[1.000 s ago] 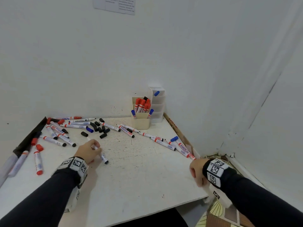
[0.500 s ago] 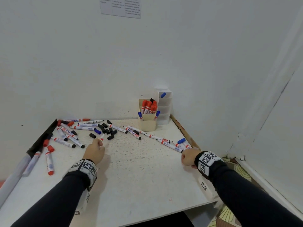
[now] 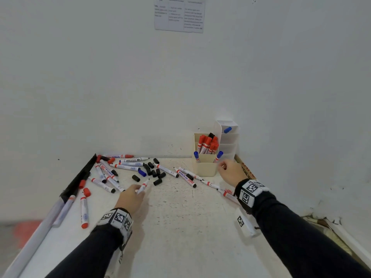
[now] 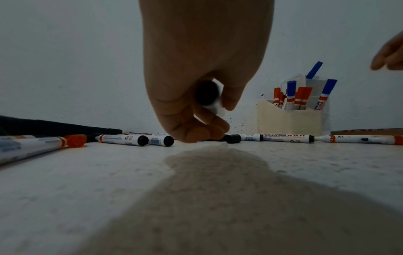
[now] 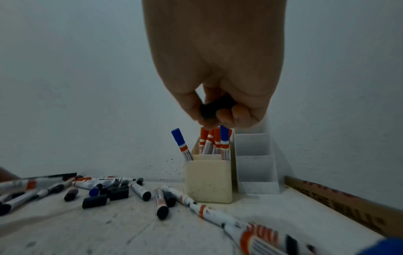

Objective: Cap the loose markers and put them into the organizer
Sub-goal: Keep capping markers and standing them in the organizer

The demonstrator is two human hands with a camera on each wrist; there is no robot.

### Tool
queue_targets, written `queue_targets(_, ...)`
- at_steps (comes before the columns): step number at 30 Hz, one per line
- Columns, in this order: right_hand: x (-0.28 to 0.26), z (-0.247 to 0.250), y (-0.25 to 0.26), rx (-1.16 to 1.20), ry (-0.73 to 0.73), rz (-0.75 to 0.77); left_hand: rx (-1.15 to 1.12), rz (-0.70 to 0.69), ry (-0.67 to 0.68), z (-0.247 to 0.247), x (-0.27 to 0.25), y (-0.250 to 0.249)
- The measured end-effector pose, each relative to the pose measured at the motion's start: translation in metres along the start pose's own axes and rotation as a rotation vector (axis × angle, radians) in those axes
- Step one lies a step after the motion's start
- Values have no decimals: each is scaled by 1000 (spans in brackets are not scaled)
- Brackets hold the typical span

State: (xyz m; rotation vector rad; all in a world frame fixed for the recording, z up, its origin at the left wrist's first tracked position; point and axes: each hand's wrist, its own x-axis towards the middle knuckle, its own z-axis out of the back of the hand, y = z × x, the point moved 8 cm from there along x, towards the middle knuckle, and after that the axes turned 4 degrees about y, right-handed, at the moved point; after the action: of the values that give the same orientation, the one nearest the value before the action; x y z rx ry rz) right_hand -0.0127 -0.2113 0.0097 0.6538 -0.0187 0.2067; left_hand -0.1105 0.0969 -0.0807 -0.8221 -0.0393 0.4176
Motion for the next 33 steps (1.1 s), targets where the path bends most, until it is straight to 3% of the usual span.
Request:
queue_targets(7,33,-43,47,35,108,161,29,-22,27,2,8,-6)
queue_targets(16,36,-106,80,89,222,293,-141,-36,91,-6,23,-4)
queue_targets(21,34,-128,92,204,259,299,-160,-77,117,-11,25,-5)
queue_targets(26,30,-145,95,150,364,336,-104,-161,117,-19,20,-17)
queue_targets(29,27,-149,90,208,421,277,-106,-214,103,-19,17,-24)
queue_targets(33,27,-150,87,163,379,194,-138,-290,100,-16,12,-32)
